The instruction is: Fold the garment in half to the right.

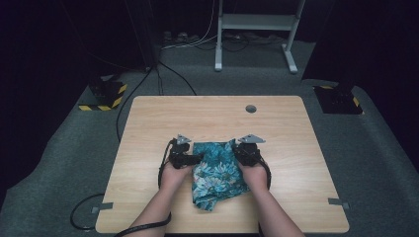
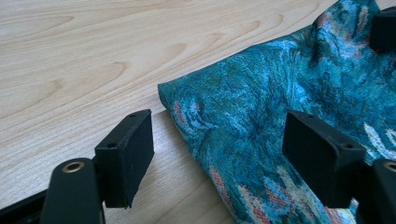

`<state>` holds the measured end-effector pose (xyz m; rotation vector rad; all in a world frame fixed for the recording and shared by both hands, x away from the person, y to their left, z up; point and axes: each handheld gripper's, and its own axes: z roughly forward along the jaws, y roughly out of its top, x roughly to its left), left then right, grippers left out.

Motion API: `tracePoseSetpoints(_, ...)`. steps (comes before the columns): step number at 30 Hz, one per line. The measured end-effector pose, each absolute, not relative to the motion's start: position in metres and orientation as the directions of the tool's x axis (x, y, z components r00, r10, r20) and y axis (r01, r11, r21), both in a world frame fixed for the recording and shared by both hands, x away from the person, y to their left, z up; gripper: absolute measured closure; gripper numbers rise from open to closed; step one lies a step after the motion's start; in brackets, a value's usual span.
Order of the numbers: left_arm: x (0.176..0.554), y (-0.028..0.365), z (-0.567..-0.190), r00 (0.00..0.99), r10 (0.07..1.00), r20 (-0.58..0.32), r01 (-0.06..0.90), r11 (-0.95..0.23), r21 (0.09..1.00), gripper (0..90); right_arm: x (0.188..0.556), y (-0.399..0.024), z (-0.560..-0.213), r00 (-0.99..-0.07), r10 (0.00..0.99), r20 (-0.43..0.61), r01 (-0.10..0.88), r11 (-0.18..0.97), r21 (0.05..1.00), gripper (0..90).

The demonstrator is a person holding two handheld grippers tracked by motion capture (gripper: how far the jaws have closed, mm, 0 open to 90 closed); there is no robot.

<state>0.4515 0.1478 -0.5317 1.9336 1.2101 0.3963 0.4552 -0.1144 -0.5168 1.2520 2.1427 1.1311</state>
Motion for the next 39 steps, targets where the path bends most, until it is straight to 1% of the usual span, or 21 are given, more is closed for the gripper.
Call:
tracePoseSetpoints(3, 0.452, 0.149, -0.532, 0.487, 0.861, -0.145, 0.607, -0.215, 0.765, 25.3, 0.448, -0.113, -0.505, -0.533, 0.846, 0.013, 0.473, 0.285, 0.834, 88.9)
tracePoseSetpoints(4, 0.452, 0.149, -0.532, 0.487, 0.861, -0.145, 0.607, -0.215, 0.765, 25.3, 0.448, -0.113, -0.505, -0.533, 0.846, 0.013, 0.473, 0.285, 0.834, 88.9)
tracePoseSetpoints(6, 0.455, 0.153, -0.529, 0.469, 0.871, -0.145, 0.608, -0.2, 0.768, 25.2, 0.439, -0.112, -0.494, -0.55, 0.835, -0.008, 0.431, 0.292, 0.854, 88.9)
tracePoseSetpoints(12, 0.46, 0.154, -0.525, 0.453, 0.88, -0.143, 0.607, -0.187, 0.772, 25.1, 0.422, -0.112, -0.483, -0.562, 0.827, -0.012, 0.387, 0.276, 0.88, 88.8)
tracePoseSetpoints(15, 0.461, 0.153, -0.524, 0.449, 0.882, -0.144, 0.607, -0.183, 0.773, 25.1, 0.42, -0.114, -0.486, -0.556, 0.831, -0.002, 0.395, 0.267, 0.879, 88.8)
tracePoseSetpoints(17, 0.463, 0.152, -0.524, 0.445, 0.885, -0.139, 0.608, -0.185, 0.772, 25.2, 0.421, -0.118, -0.498, -0.533, 0.846, -0.007, 0.427, 0.276, 0.861, 88.7)
tracePoseSetpoints(19, 0.465, 0.151, -0.525, 0.44, 0.887, -0.139, 0.609, -0.181, 0.772, 25.2, 0.422, -0.12, -0.502, -0.527, 0.85, -0.008, 0.437, 0.279, 0.855, 88.6)
tracePoseSetpoints(20, 0.466, 0.151, -0.525, 0.44, 0.887, -0.14, 0.612, -0.183, 0.769, 25.2, 0.425, -0.124, -0.511, -0.51, 0.86, -0.007, 0.463, 0.281, 0.841, 88.6)
tracePoseSetpoints(24, 0.466, 0.148, -0.528, 0.443, 0.886, -0.14, 0.615, -0.187, 0.766, 25.2, 0.431, -0.131, -0.524, -0.483, 0.875, -0.011, 0.502, 0.288, 0.815, 87.9)
tracePoseSetpoints(25, 0.466, 0.148, -0.528, 0.443, 0.886, -0.14, 0.615, -0.187, 0.766, 25.2, 0.433, -0.133, -0.528, -0.475, 0.88, -0.01, 0.517, 0.289, 0.806, 86.7)
tracePoseSetpoints(27, 0.465, 0.146, -0.529, 0.447, 0.883, -0.143, 0.616, -0.188, 0.765, 25.2, 0.436, -0.134, -0.532, -0.469, 0.883, -0.014, 0.533, 0.296, 0.793, 80.2)
tracePoseSetpoints(30, 0.462, 0.142, -0.527, 0.465, 0.874, -0.143, 0.606, -0.196, 0.771, 25.0, 0.436, -0.138, -0.534, -0.466, 0.885, -0.015, 0.529, 0.293, 0.796, 75.1)
tracePoseSetpoints(31, 0.462, 0.142, -0.527, 0.465, 0.874, -0.143, 0.606, -0.196, 0.771, 24.7, 0.436, -0.138, -0.534, -0.466, 0.885, -0.015, 0.529, 0.293, 0.796, 75.1)
tracePoseSetpoints(32, 0.459, 0.137, -0.523, 0.483, 0.864, -0.144, 0.595, -0.203, 0.778, 24.3, 0.433, -0.143, -0.53, -0.463, 0.886, -0.004, 0.523, 0.277, 0.806, 70.9)
tracePoseSetpoints(33, 0.458, 0.134, -0.52, 0.493, 0.859, -0.138, 0.586, -0.211, 0.783, 24.0, 0.431, -0.147, -0.528, -0.459, 0.888, -0.01, 0.514, 0.275, 0.812, 69.1)
tracePoseSetpoints(34, 0.458, 0.134, -0.52, 0.493, 0.859, -0.138, 0.586, -0.211, 0.783, 24.0, 0.431, -0.147, -0.528, -0.459, 0.888, -0.01, 0.514, 0.275, 0.812, 69.1)
tracePoseSetpoints(35, 0.456, 0.127, -0.515, 0.507, 0.85, -0.143, 0.577, -0.211, 0.789, 23.9, 0.427, -0.155, -0.524, -0.452, 0.892, -0.015, 0.506, 0.27, 0.819, 66.1)
tracePoseSetpoints(37, 0.455, 0.122, -0.511, 0.521, 0.842, -0.141, 0.566, -0.217, 0.795, 23.9, 0.425, -0.158, -0.523, -0.448, 0.894, -0.016, 0.504, 0.267, 0.821, 65.2)
tracePoseSetpoints(39, 0.452, 0.106, -0.502, 0.553, 0.823, -0.131, 0.544, -0.237, 0.805, 24.1, 0.414, -0.169, -0.522, -0.45, 0.892, -0.037, 0.501, 0.286, 0.817, 62.3)
